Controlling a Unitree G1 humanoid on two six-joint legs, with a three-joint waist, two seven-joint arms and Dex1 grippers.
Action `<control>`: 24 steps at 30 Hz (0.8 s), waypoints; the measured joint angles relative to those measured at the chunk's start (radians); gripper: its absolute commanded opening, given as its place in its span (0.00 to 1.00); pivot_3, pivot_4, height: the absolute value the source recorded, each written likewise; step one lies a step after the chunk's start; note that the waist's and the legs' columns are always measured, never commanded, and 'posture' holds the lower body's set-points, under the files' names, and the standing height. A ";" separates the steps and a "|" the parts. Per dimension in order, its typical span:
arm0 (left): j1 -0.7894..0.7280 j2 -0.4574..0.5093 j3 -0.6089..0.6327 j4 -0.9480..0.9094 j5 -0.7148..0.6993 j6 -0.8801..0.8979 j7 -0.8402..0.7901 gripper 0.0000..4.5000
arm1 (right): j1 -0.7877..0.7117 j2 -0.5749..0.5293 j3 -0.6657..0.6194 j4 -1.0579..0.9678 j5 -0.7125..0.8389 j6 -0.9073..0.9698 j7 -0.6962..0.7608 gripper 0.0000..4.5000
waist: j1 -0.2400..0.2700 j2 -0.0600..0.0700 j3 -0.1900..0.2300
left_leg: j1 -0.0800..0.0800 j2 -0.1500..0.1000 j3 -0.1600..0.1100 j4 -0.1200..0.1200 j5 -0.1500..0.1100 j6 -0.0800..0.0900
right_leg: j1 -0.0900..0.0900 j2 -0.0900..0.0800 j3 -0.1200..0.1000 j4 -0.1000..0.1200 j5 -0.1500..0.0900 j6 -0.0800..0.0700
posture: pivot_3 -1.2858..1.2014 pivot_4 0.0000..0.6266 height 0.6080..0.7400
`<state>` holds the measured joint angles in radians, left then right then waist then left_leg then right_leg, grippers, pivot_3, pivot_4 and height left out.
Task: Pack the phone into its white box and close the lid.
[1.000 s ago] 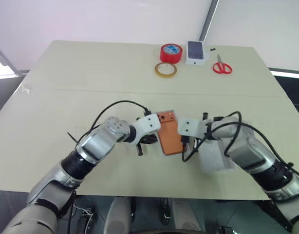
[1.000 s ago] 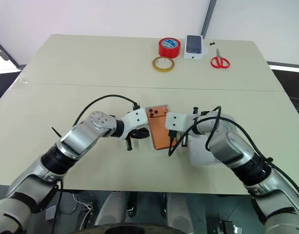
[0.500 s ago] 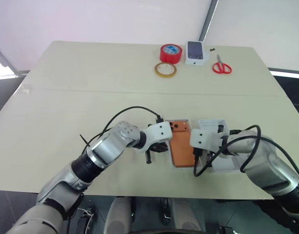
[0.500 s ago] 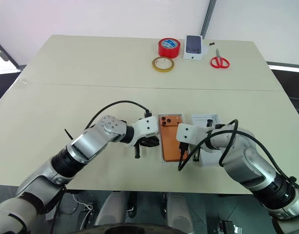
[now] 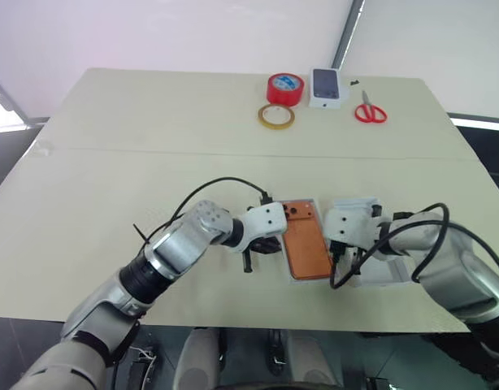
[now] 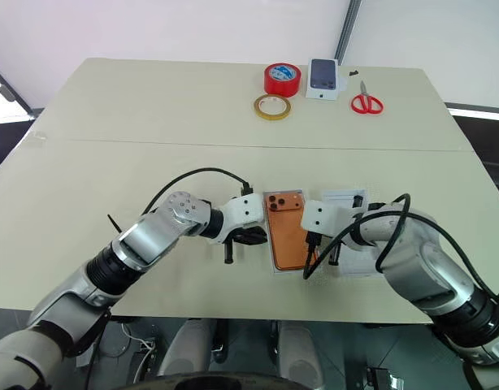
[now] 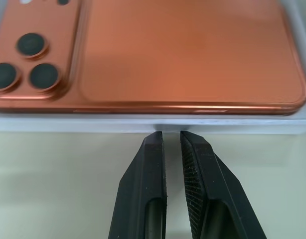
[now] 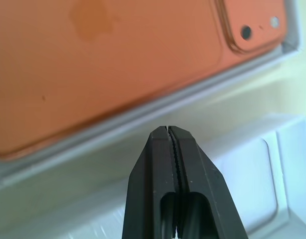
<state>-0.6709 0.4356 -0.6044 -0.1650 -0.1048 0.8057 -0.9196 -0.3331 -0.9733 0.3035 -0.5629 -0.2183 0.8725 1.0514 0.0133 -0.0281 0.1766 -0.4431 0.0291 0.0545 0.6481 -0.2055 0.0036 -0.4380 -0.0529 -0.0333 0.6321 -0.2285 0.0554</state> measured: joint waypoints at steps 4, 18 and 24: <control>0.000 0.001 0.012 0.017 0.001 -0.011 0.007 0.14 | 0.000 -0.028 -0.034 0.000 0.031 -0.010 0.009 0.00 | 0.000 0.000 0.000 | 0.000 0.000 0.000 0.000 0.000 0.000 | 0.000 0.000 0.000 0.000 0.000 0.000 | 0.52 0.24 1.00; 0.000 -0.084 0.069 0.118 0.013 -0.037 0.100 0.14 | -0.069 -0.037 -0.133 0.050 0.160 0.089 0.005 0.00 | 0.002 0.000 0.000 | 0.000 0.000 0.000 0.001 0.000 0.000 | 0.001 0.000 0.000 0.000 0.000 0.000 | 0.52 0.24 1.00; 0.001 -0.098 0.079 0.135 0.027 -0.051 0.128 0.14 | -0.070 -0.036 -0.137 0.050 0.226 0.186 -0.012 0.00 | 0.000 0.000 0.000 | 0.001 0.000 0.000 0.001 0.000 0.000 | 0.001 0.000 0.000 0.000 0.000 0.000 | 0.52 0.24 1.00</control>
<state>-0.6697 0.3374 -0.5252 -0.0304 -0.0775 0.7543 -0.7912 -0.4035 -1.0095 0.1667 -0.5128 0.0073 1.0589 1.0395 0.0133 -0.0278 0.1764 -0.4425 0.0294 0.0540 0.6489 -0.2055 0.0037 -0.4368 -0.0529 -0.0333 0.6323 -0.2283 0.0555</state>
